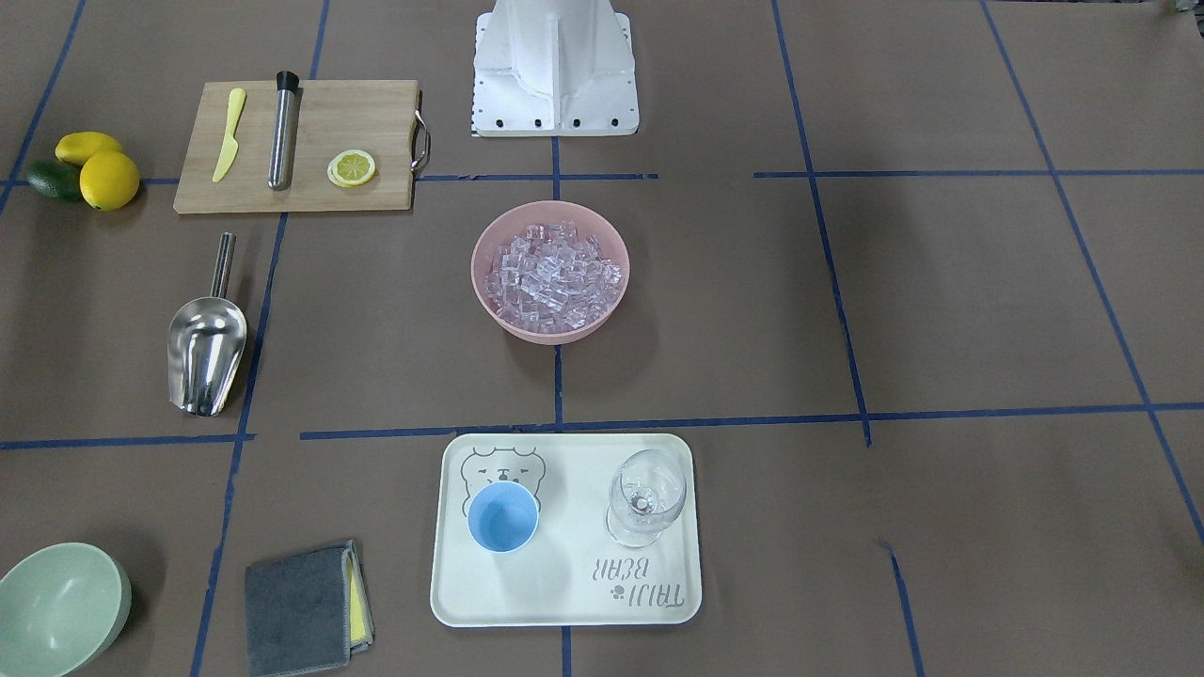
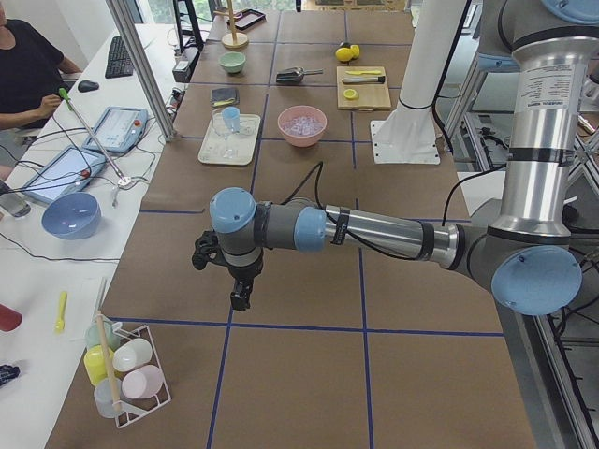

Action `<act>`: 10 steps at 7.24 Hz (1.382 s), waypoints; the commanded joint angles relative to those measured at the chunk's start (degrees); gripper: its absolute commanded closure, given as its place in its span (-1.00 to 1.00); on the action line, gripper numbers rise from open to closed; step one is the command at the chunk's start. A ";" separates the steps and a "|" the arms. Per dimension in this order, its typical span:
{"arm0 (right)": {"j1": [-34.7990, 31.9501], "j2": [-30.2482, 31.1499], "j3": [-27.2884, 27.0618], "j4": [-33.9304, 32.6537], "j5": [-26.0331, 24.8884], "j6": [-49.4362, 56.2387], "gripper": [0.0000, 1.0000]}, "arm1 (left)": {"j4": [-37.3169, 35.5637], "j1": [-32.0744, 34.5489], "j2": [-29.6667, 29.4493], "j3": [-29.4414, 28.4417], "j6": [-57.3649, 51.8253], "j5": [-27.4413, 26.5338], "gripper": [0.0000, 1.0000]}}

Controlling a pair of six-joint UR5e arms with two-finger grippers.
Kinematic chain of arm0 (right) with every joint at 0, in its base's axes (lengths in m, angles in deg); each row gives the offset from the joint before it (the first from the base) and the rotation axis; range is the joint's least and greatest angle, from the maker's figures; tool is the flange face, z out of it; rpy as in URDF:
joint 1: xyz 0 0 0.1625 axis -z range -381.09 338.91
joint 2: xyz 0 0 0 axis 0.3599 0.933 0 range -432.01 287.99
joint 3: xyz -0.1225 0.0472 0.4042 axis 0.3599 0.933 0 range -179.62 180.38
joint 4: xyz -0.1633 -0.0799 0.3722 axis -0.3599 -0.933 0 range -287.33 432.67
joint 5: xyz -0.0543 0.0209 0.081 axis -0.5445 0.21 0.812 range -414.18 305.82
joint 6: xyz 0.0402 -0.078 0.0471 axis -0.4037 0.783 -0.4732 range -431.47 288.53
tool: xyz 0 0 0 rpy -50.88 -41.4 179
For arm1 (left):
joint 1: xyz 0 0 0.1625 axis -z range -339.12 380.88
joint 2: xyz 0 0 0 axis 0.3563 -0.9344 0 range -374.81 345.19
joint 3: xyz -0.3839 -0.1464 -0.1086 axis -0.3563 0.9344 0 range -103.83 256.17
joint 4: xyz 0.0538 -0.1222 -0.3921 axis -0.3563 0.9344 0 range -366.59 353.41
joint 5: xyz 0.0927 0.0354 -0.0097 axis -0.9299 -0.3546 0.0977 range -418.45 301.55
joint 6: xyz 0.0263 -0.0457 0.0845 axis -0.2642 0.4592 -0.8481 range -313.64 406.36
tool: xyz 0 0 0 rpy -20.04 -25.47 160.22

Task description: Put ice in cup with scoop

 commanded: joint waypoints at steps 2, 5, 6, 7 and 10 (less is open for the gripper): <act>0.09 -0.05 -0.06 0.00 0.14 -0.27 -1.00 | -0.19 0.01 0.01 0.21 0.13 0.08 -1.00; 0.09 -0.14 -0.33 1.13 0.40 -0.19 -1.00 | 0.16 0.01 0.18 0.21 0.13 -0.44 -1.00; 0.09 -0.14 -0.59 1.58 0.40 -0.19 -1.00 | 0.16 0.01 0.27 0.38 0.04 -0.36 -1.00; 0.26 -0.14 -1.02 2.28 -0.04 -0.19 -1.00 | 0.16 0.09 0.70 2.03 -0.13 -0.01 -1.00; 1.40 0.04 -1.03 3.60 0.66 -0.09 -1.00 | 2.17 -0.43 -0.08 3.28 0.57 0.08 -1.00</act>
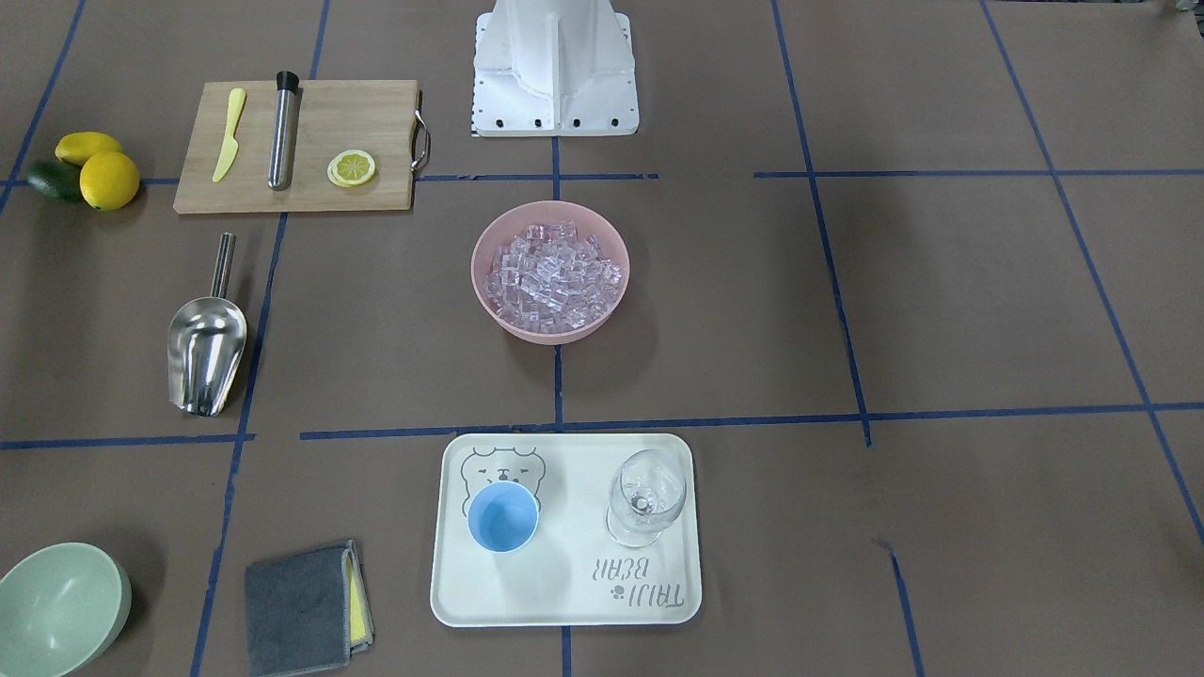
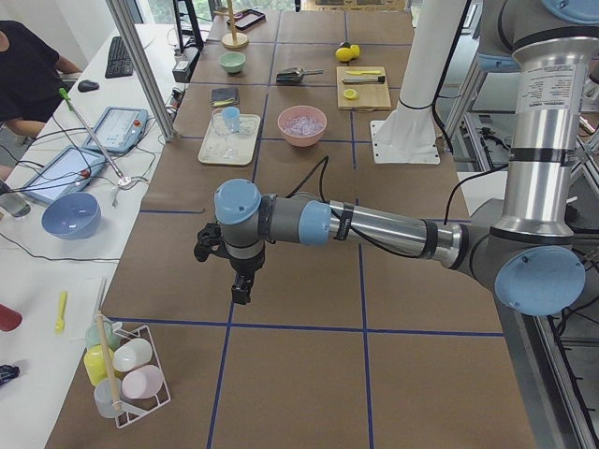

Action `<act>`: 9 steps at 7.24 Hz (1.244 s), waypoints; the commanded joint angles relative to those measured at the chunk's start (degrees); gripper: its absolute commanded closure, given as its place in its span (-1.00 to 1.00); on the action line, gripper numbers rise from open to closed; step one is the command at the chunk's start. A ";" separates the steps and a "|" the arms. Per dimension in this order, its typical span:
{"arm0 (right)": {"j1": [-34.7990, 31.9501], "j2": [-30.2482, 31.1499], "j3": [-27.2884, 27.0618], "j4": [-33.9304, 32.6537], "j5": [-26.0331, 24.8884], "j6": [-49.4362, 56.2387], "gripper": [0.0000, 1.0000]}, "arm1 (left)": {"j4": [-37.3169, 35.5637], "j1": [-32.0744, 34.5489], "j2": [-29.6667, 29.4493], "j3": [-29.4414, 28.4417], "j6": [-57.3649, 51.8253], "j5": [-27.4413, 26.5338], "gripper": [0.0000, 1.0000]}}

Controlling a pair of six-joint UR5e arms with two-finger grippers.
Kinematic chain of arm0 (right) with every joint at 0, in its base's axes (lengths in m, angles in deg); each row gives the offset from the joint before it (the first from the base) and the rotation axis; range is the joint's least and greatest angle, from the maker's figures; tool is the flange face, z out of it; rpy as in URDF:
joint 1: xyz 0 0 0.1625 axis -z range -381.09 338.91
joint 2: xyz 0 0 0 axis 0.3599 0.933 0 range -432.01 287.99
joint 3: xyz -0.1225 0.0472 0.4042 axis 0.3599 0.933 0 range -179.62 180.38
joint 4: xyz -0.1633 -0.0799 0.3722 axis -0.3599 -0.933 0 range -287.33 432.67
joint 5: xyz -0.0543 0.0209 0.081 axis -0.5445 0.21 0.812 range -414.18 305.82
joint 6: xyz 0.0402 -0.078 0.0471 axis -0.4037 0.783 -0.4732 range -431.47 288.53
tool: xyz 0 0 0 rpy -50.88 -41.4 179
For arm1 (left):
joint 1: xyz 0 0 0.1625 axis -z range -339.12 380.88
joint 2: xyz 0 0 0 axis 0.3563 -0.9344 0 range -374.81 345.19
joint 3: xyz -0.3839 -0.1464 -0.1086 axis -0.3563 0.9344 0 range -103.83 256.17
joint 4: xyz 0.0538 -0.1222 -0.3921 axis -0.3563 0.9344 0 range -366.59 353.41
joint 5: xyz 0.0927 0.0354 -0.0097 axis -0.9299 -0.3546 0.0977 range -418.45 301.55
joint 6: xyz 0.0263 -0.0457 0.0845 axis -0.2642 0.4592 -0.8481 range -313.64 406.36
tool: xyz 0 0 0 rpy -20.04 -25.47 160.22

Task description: Put ice in cup with scoop

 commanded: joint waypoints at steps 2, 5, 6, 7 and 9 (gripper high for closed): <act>2.41 0.10 -0.08 1.14 0.19 -0.92 -1.00 | 1.72 -1.66 -0.51 0.93 -0.02 2.13 -1.00; 3.21 0.10 0.00 3.16 2.81 -0.83 -1.00 | 17.65 -14.46 -0.51 1.02 0.33 6.36 -1.00; 3.21 0.10 -0.08 3.51 2.91 -0.92 -1.00 | 18.24 -17.64 -0.77 1.46 1.03 10.72 -1.00; 3.21 0.10 -0.17 3.61 2.92 -0.92 -1.00 | 20.42 -22.46 -3.73 3.12 4.87 10.85 -1.00; 3.30 0.01 -0.87 3.61 2.92 -0.92 -1.00 | 21.23 -35.11 -14.78 3.56 9.29 1.79 -1.00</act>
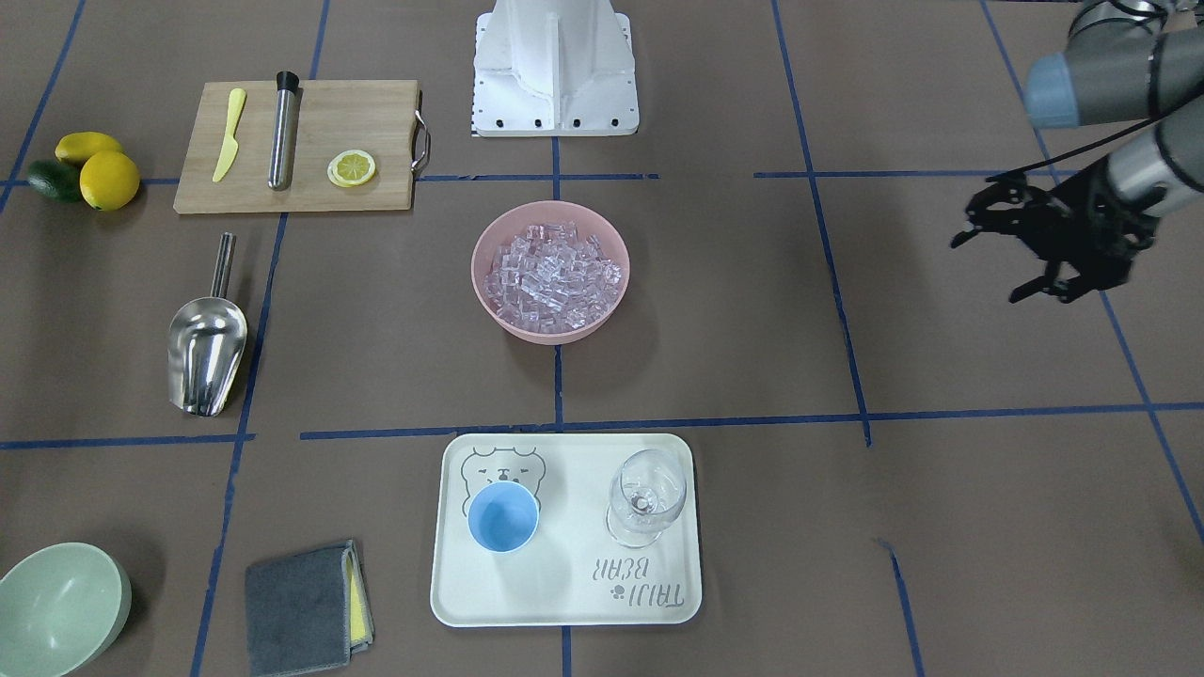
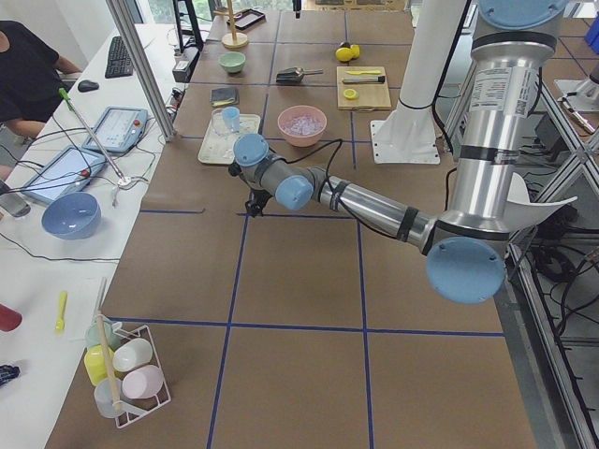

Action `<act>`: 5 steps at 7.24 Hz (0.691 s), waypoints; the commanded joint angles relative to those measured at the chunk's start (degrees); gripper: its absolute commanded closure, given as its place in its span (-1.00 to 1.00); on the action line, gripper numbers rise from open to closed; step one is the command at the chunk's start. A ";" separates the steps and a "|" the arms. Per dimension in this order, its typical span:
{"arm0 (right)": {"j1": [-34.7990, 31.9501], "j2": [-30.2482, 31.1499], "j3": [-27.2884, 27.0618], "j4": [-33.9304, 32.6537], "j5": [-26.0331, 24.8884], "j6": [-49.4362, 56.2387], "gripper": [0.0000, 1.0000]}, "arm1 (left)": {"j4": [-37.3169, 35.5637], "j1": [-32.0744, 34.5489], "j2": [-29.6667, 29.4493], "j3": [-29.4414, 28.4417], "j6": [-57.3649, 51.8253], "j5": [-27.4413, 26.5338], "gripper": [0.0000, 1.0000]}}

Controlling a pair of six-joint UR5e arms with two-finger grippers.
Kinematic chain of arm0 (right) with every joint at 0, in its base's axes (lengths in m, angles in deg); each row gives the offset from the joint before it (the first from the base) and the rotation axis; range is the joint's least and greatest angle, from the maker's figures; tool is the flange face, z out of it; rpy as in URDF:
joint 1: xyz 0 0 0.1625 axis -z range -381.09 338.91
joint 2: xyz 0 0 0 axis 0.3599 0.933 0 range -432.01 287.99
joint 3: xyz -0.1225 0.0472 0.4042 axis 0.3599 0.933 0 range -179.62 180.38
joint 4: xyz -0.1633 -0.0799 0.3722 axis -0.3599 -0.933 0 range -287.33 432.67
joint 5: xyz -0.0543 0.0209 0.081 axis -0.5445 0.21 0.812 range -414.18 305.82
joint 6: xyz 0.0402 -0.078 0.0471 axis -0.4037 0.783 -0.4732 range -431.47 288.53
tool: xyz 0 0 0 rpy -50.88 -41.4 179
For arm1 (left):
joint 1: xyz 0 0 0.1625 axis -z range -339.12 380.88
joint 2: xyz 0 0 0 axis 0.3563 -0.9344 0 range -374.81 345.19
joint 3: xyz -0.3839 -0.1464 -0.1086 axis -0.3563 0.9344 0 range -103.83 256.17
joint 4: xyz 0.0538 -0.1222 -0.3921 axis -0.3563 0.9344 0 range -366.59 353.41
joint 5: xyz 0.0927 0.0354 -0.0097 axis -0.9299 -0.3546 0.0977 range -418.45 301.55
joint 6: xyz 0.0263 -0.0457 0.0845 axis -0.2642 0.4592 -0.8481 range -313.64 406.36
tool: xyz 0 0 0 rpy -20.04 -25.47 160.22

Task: Put ice in cup with scoop
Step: 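Move the left gripper to the pink bowl while the right reaches the scoop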

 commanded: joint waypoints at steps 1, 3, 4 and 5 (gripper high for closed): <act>0.06 -0.03 -0.35 0.03 -0.15 0.00 -1.00 | 3.84 -10.85 -7.22 2.06 1.99 -10.80 -1.00; 0.06 -0.12 -0.87 0.03 -0.06 -0.09 -1.00 | 16.56 -16.84 -7.24 0.94 1.99 -16.99 -1.00; 1.02 -0.12 -2.44 0.03 0.11 -3.31 -1.00 | 17.05 -21.22 -9.15 0.76 1.99 -20.40 -1.00; 3.81 -0.03 -6.11 0.03 0.20 -11.61 -1.00 | 17.14 -24.31 -10.39 -0.29 1.91 -26.26 -1.00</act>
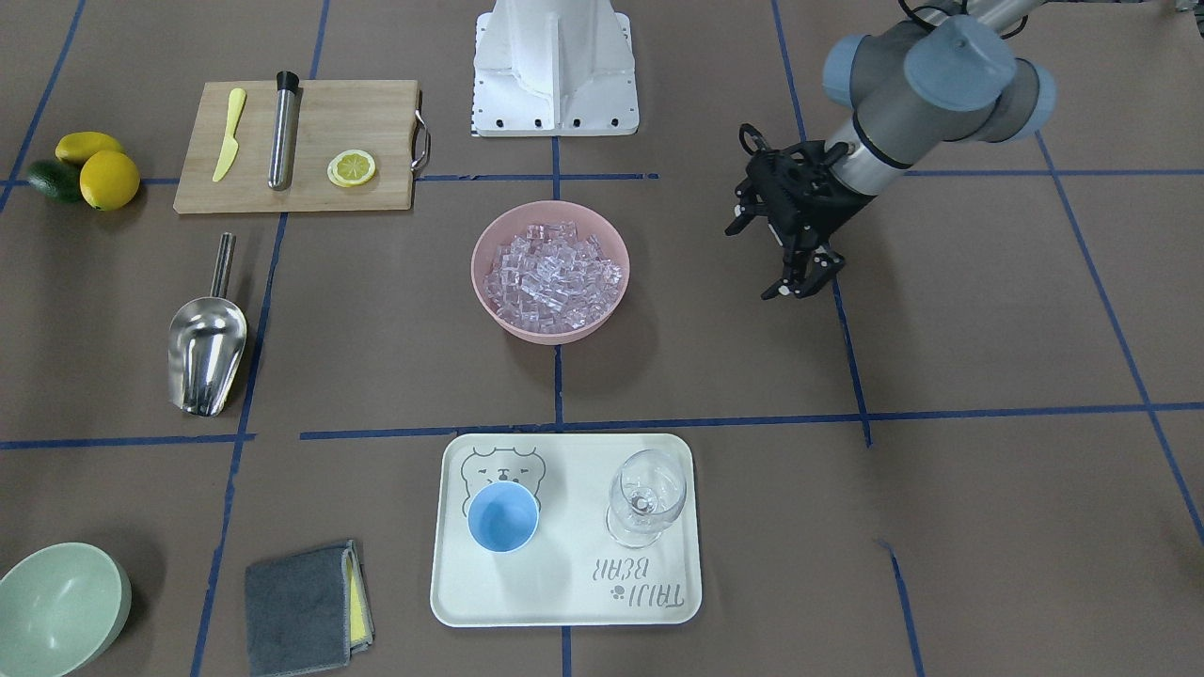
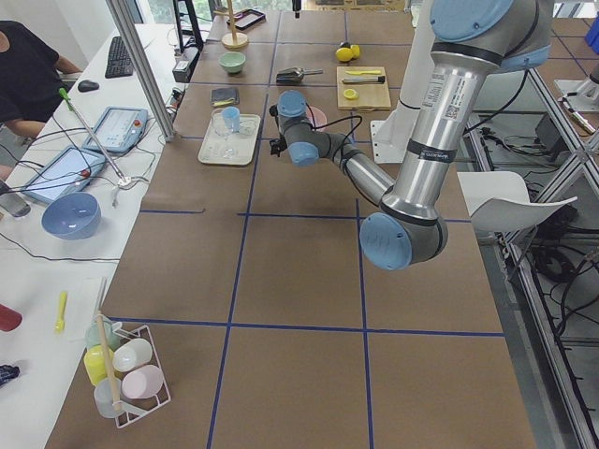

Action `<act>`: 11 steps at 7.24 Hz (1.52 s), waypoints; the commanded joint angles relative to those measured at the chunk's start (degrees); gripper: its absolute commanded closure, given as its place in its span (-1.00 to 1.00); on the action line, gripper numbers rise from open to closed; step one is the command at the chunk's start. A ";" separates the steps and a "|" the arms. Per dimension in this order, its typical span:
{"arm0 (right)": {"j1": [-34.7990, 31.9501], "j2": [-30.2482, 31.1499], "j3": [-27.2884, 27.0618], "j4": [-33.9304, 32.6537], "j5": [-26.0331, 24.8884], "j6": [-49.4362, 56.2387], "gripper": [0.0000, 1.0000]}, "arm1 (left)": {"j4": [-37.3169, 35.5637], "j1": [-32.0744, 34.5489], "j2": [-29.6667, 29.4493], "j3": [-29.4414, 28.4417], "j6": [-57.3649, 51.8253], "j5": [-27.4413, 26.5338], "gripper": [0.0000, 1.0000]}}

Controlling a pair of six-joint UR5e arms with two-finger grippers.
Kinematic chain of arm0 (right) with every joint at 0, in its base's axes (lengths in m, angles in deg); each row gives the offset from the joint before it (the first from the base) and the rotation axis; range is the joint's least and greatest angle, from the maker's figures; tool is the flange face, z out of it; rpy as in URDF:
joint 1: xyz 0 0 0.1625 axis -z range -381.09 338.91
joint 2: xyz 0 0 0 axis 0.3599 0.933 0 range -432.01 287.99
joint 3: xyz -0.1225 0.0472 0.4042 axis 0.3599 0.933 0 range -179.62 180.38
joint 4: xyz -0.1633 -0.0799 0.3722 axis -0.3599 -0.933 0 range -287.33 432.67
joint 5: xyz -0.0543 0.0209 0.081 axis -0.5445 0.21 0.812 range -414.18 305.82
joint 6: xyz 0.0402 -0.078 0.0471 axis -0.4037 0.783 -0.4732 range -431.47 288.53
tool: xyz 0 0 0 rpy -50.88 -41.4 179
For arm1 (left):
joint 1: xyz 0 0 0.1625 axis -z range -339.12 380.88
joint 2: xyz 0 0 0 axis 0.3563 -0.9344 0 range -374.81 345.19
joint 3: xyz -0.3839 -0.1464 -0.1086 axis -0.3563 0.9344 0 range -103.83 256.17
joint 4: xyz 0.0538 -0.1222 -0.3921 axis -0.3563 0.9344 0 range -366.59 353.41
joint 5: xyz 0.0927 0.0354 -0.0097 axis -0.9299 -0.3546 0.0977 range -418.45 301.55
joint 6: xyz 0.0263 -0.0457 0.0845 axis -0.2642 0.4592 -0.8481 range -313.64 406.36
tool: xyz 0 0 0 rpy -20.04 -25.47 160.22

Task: Put ice in cup with scoop
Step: 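Move the left gripper to the pink bowl while the right reaches the scoop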

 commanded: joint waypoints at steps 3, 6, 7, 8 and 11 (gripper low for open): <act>13.39 4.88 -7.33 14.94 -2.32 -28.73 -1.00 | 3.36 -6.60 -3.52 -4.55 0.02 -6.70 -1.00; 27.04 5.87 -8.82 22.50 -10.16 -49.60 -1.00 | 6.78 -7.38 -3.34 -7.79 -0.16 -6.61 -1.00; 30.71 5.87 -9.43 23.72 -12.94 -50.78 -1.00 | 12.11 -8.61 -3.43 -10.42 -0.51 -6.61 -1.00; 32.83 5.96 -9.52 23.73 -14.28 -53.14 -1.00 | 15.47 -9.14 -3.86 -13.40 -0.86 -6.09 -1.00; 39.62 5.78 -10.49 23.73 -22.37 -60.99 -1.00 | 17.44 -9.32 -4.92 -15.10 -9.04 -3.44 -1.00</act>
